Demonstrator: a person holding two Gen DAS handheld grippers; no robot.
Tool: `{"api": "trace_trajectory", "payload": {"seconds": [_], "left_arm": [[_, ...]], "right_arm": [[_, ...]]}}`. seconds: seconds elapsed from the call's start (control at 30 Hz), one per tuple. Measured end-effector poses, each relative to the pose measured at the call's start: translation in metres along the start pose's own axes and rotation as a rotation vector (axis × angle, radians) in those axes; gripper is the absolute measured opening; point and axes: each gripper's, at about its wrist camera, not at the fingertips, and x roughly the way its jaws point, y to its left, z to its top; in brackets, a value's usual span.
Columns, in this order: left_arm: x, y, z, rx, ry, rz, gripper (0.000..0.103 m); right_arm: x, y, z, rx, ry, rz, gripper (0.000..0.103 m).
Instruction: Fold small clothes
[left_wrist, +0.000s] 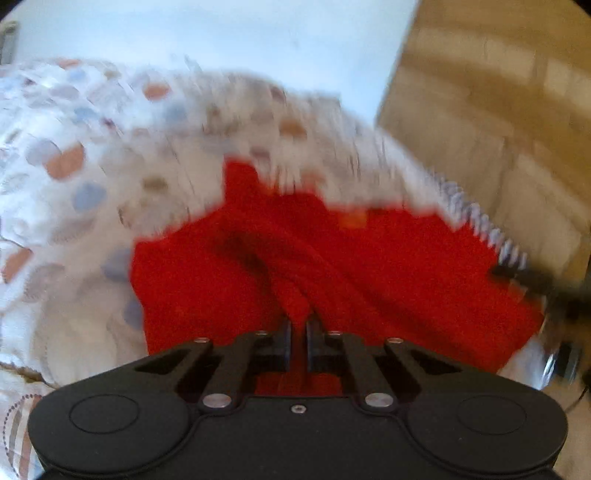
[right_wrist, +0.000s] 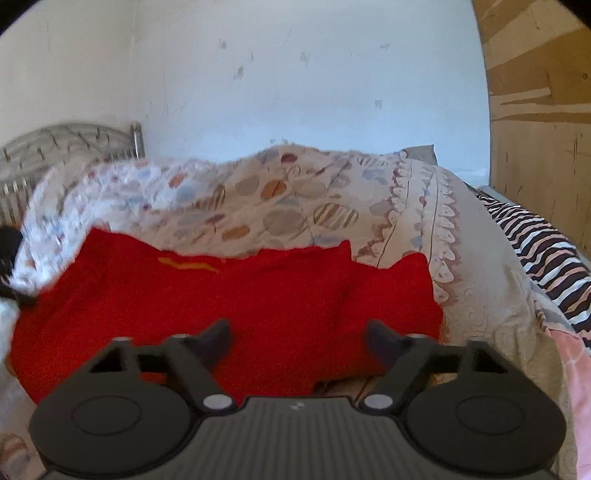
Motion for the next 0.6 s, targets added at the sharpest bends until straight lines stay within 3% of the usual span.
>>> {"api": "trace_trajectory", "payload": {"seconds": [0.03, 0.1, 0.17, 0.23, 0.37, 0.47, 0.53, 0.6], "left_arm": [[-0.013, 0.003, 0.001, -0.052, -0.061, 0.008, 0.006], [-0.035, 0.014, -0.005, -0.167, -0.157, 0.017, 0.006], [-0.047, 0.021, -0.019, -0.239, -0.205, 0.044, 0.006], [-0.049, 0.029, -0.038, -0.297, -0.207, 0.07, 0.006], [-0.03, 0.055, -0.072, -0.457, -0.116, 0.065, 0.007], [-0.029, 0.054, -0.069, -0.444, -0.133, 0.038, 0.012], [-0.033, 0.048, -0.06, -0.394, -0.129, 0.042, 0.022], [-0.038, 0.043, -0.054, -0.322, -0.139, 0.06, 0.037]], "right_arm": [[0.001, 0.001, -0.001, -0.005, 0.004, -0.004, 0.04], [0.003, 0.002, -0.005, -0.006, 0.008, -0.021, 0.032], [0.004, 0.001, -0.008, -0.001, 0.007, -0.019, 0.031], [0.004, 0.002, -0.01, -0.004, 0.006, -0.021, 0.031], [0.005, 0.0, -0.011, -0.004, 0.016, -0.017, 0.033], [0.003, -0.002, -0.009, 0.006, 0.014, -0.007, 0.044], [0.003, -0.004, -0.004, 0.003, 0.003, -0.01, 0.061], [0.004, -0.007, 0.003, 0.002, -0.014, -0.015, 0.067]]}}
